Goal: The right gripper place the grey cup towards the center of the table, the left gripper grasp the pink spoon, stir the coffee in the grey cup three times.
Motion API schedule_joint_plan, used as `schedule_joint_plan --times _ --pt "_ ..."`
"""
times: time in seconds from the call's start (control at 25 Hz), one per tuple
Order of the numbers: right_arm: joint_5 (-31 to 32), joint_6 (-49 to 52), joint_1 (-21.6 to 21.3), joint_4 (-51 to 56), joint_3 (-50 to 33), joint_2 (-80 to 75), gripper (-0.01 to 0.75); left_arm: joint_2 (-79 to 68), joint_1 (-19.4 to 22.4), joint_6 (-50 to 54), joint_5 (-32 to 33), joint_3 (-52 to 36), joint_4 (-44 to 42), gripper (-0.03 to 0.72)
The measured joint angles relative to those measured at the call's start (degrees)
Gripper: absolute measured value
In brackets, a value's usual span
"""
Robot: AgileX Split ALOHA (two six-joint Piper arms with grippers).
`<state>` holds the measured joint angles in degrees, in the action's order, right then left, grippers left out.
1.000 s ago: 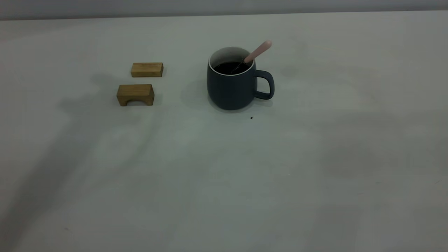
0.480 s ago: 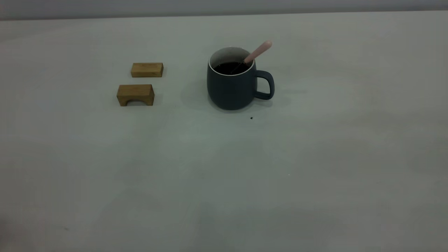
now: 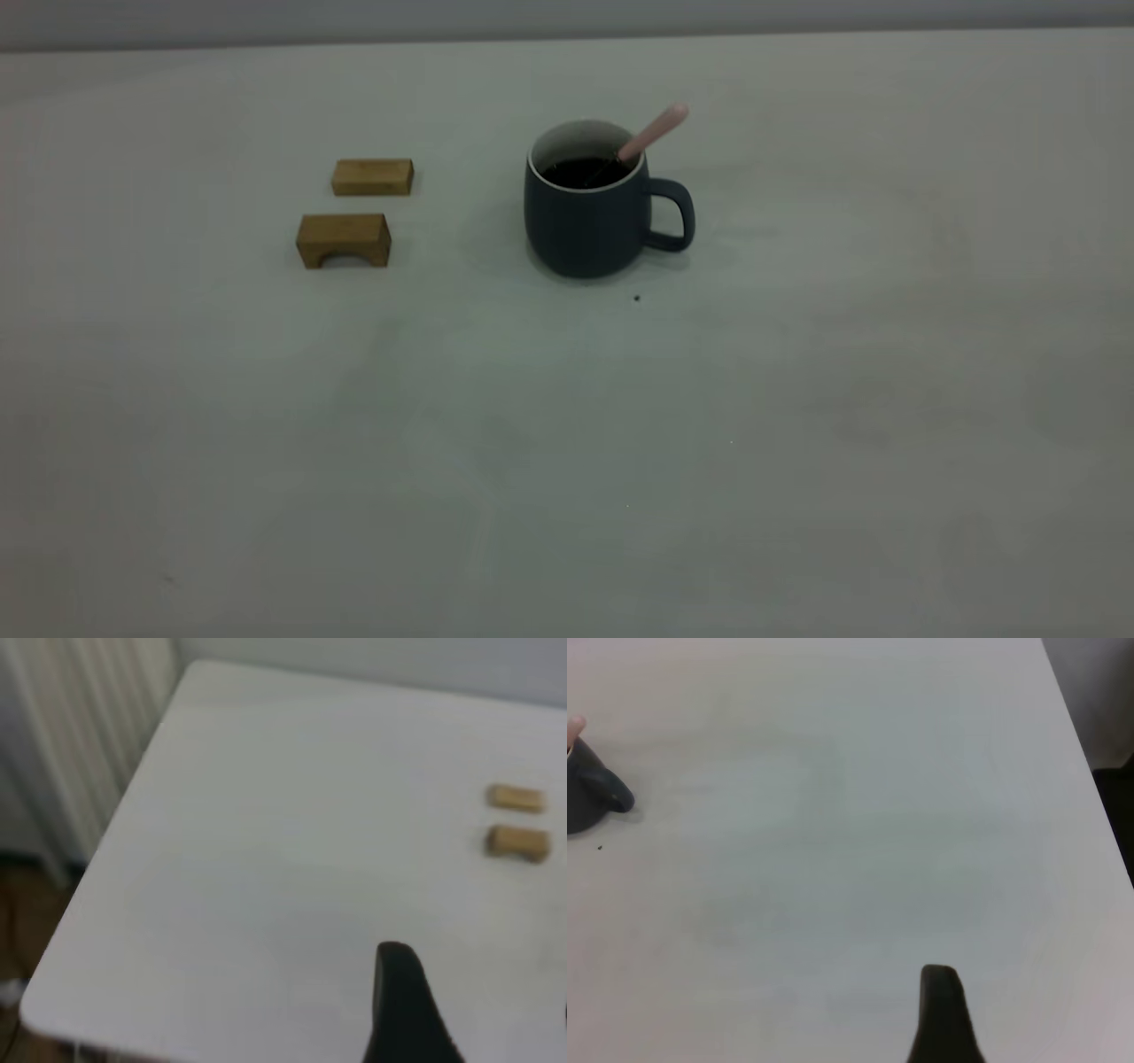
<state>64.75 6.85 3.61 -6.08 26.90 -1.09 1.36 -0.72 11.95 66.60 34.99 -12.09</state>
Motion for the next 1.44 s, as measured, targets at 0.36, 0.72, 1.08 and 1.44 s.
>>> schedule_joint_plan --times 0.36,0.72,1.08,1.44 --pt "0.00 0.00 0.00 0.00 0.00 0.00 0.578 0.08 0.63 -4.70 -1.35 -6.95 6.92 0.501" --pt "0.00 0.00 0.00 0.00 0.00 0.00 0.578 0.08 0.63 -6.96 -1.41 -7.06 9.64 0.501" --pt "0.00 0.00 0.00 0.00 0.00 0.00 0.578 0.08 0.63 -7.02 -1.41 -7.06 9.70 0.500" --pt "0.00 0.00 0.00 0.00 0.00 0.00 0.578 0.08 0.63 -7.02 -1.41 -7.06 9.72 0.500"
